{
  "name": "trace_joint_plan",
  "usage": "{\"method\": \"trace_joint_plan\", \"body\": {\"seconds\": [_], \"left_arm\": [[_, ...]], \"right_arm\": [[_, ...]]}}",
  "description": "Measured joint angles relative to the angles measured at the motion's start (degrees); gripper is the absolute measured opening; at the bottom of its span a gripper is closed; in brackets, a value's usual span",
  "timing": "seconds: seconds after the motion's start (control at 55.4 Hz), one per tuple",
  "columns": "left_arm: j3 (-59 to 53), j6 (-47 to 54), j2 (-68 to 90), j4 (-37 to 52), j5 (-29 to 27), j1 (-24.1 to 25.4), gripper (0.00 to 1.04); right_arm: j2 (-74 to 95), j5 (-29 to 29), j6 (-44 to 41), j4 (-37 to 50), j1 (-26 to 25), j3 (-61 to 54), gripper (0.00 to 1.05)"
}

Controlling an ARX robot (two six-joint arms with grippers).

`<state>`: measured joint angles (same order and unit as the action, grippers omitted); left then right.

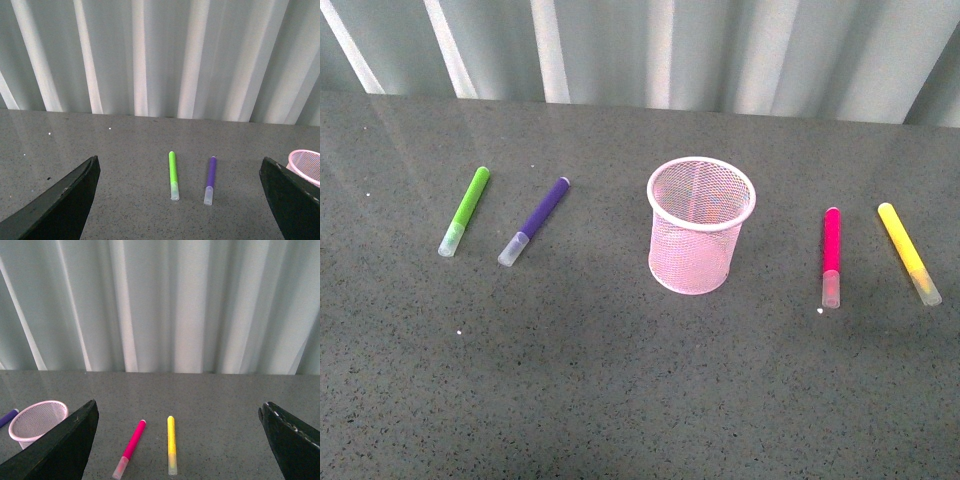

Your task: Insert purple and pink pens into pink cup

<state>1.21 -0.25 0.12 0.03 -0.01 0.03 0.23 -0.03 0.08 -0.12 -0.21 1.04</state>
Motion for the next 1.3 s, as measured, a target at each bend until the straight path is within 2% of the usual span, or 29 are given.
{"method": "trace_joint_plan", "body": {"seconds": [1.3], "left_arm": [[0.0,0.0,0.0,0.0,0.0,0.0,0.98]], "right_arm": [[0.0,0.0,0.0,0.0,0.0,0.0,0.98]]}}
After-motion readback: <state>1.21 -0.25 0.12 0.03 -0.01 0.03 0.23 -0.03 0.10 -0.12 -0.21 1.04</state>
